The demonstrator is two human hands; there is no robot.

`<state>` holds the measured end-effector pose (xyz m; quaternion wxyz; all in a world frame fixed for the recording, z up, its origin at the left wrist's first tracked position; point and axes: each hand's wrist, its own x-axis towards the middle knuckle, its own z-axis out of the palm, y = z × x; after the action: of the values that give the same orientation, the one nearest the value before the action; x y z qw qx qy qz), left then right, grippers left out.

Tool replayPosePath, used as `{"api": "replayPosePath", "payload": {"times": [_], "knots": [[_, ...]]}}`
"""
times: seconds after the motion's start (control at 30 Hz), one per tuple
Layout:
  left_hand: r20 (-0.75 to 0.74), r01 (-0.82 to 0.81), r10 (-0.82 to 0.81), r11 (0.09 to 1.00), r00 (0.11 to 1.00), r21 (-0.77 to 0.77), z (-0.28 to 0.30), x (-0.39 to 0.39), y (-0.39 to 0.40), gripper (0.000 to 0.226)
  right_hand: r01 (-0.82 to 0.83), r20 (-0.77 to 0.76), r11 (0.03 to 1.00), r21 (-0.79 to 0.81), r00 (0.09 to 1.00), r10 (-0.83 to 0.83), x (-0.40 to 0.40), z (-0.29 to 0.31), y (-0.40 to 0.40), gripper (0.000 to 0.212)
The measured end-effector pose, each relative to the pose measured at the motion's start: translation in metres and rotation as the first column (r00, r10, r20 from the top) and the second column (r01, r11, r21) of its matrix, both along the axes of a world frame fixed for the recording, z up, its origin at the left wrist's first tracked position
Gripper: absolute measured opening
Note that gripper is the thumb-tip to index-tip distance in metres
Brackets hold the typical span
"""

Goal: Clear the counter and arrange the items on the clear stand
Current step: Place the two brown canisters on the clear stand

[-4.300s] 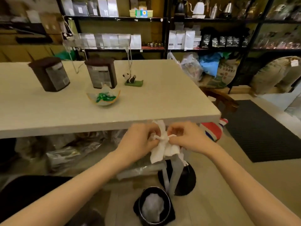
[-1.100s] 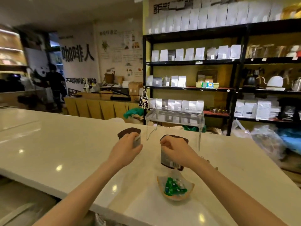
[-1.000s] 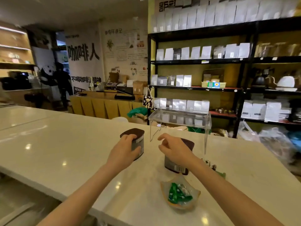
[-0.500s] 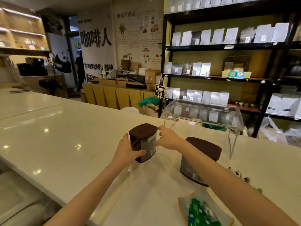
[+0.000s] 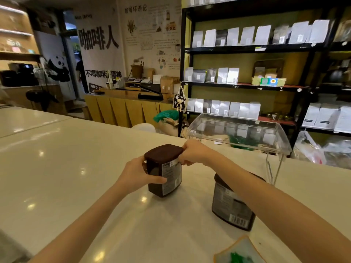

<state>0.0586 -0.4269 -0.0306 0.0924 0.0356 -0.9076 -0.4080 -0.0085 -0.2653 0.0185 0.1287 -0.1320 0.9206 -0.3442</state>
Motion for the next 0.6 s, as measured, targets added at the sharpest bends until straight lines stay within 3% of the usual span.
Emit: {"api": "replayPosePath", "payload": {"times": [0.07, 0.43, 0.6], "knots": [[-0.03, 0.024, -0.025, 1.0, 0.999, -0.016, 0.016, -0.004, 0.002, 0.08, 0.007, -0.025, 0.999, -0.034, 1.0, -0.008, -0.002, 0.015, 0.004, 0.02], [-0.292, 0.11, -0.147, 0.984, 0.945, -0.138, 0.109, -0.049, 0.031, 0.068, 0.135, -0.129, 0.933, -0.334, 0.974, -0.187, -0.031, 0.104, 0.039, 0.034], [-0.373, 0.133, -0.16, 0.986, 0.914, -0.098, 0.121, -0.091, 0.054, 0.068, 0.217, -0.193, 0.888, -0.406, 0.929, -0.315, -0.055, 0.12, 0.054, 0.037]]}}
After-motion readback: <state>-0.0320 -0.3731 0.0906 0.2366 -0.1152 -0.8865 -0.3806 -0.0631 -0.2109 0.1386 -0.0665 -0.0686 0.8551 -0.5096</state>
